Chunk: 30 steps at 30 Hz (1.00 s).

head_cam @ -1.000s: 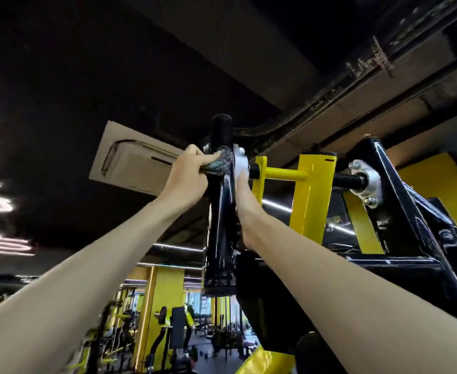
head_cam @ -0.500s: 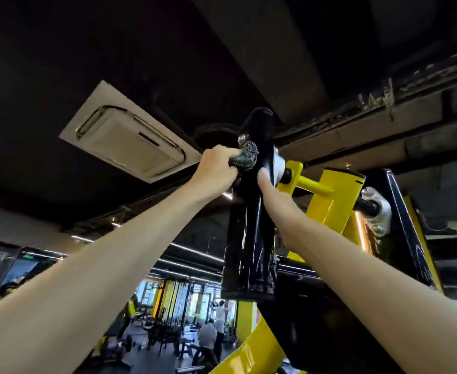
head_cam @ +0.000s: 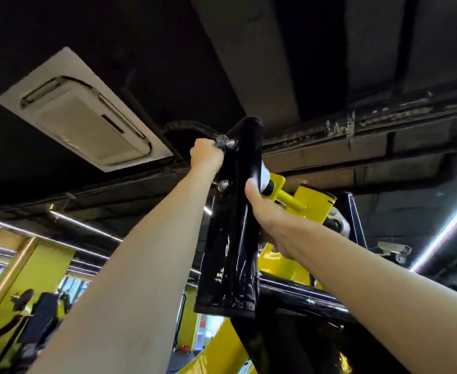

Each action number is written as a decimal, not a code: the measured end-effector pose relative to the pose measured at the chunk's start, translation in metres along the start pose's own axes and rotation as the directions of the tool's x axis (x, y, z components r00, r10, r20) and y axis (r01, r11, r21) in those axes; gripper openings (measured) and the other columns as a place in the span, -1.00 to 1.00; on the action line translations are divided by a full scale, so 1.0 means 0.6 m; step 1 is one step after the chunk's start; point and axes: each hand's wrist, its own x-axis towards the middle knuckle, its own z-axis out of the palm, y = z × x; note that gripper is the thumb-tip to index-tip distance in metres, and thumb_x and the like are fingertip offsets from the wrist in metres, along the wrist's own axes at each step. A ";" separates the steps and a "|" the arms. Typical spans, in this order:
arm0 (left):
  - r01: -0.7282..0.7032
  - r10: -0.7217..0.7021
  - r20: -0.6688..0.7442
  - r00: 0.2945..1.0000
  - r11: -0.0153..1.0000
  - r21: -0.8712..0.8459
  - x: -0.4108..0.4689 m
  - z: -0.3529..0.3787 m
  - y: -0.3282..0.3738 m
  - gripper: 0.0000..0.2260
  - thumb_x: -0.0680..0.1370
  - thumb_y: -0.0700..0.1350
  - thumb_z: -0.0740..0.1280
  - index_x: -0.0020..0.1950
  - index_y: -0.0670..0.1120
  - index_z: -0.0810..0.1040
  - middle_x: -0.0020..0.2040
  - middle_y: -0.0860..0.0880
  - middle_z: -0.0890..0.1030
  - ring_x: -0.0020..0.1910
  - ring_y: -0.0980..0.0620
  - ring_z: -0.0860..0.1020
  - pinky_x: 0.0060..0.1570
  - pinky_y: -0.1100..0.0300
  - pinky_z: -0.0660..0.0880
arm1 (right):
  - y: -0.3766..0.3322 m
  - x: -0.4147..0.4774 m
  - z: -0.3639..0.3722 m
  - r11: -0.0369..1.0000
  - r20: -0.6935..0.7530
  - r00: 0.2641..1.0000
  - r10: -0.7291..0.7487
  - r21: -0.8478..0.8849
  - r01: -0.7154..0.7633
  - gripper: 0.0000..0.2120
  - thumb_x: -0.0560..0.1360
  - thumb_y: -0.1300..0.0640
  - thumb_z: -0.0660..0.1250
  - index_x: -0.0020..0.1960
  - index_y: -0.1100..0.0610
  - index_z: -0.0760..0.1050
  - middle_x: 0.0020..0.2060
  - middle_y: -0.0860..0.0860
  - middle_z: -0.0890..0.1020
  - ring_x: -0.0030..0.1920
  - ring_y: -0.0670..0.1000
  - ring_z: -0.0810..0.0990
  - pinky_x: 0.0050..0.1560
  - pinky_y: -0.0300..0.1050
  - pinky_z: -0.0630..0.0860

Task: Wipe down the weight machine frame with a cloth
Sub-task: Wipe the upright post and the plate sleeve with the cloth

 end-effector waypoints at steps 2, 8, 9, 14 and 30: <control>0.098 -0.102 -0.017 0.995 0.982 -0.161 0.002 0.005 0.007 -0.72 0.54 -0.38 0.12 -0.05 -0.12 0.58 -0.11 -0.02 0.50 -0.17 0.03 0.45 -0.25 0.24 0.36 | -0.001 -0.004 0.001 1.000 -0.006 1.000 -0.010 0.003 0.010 -0.27 0.57 -0.34 -0.10 0.57 0.11 0.07 0.54 0.03 0.15 0.53 0.09 0.13 0.48 0.02 0.04; -0.050 0.038 -0.090 0.995 0.990 -0.133 -0.012 0.007 0.025 -0.61 0.51 -0.41 0.11 0.14 -0.11 0.60 -0.16 0.08 0.46 -0.14 0.09 0.44 -0.12 0.25 0.36 | 0.001 -0.003 -0.003 0.999 0.023 0.999 -0.024 0.030 0.023 -0.28 0.58 -0.32 -0.10 0.58 0.10 0.03 0.55 0.01 0.11 0.53 0.07 0.09 0.46 -0.01 0.05; -0.104 0.093 -0.083 0.992 0.986 -0.134 -0.014 0.002 0.032 -0.58 0.49 -0.40 0.12 0.19 -0.09 0.59 -0.10 0.05 0.51 -0.06 0.06 0.50 -0.10 0.21 0.40 | 0.003 -0.002 -0.002 0.999 0.026 0.999 -0.028 0.038 0.027 -0.29 0.58 -0.32 -0.09 0.58 0.09 0.04 0.55 0.01 0.12 0.53 0.07 0.10 0.46 -0.02 0.05; -0.453 0.464 0.019 0.886 0.855 0.252 -0.014 0.009 0.058 -0.57 0.50 -0.34 0.13 0.30 -0.09 0.52 0.19 -0.11 0.55 0.20 -0.12 0.48 0.10 0.07 0.43 | 0.003 -0.002 -0.005 0.999 0.055 0.998 -0.020 0.041 0.017 -0.30 0.58 -0.33 -0.06 0.56 0.08 0.09 0.53 0.03 0.19 0.51 0.07 0.16 0.45 -0.04 0.08; -0.727 0.652 0.343 0.676 0.514 0.456 -0.046 -0.008 0.076 -0.52 0.50 -0.43 0.06 0.30 -0.11 0.51 0.00 -0.03 0.25 0.00 -0.06 0.23 0.01 -0.07 0.45 | 0.006 -0.005 -0.055 0.999 0.314 0.949 0.035 0.019 -0.043 -0.53 0.63 -0.19 0.02 0.33 0.11 0.41 0.20 0.18 0.56 0.20 0.17 0.54 0.40 0.22 0.16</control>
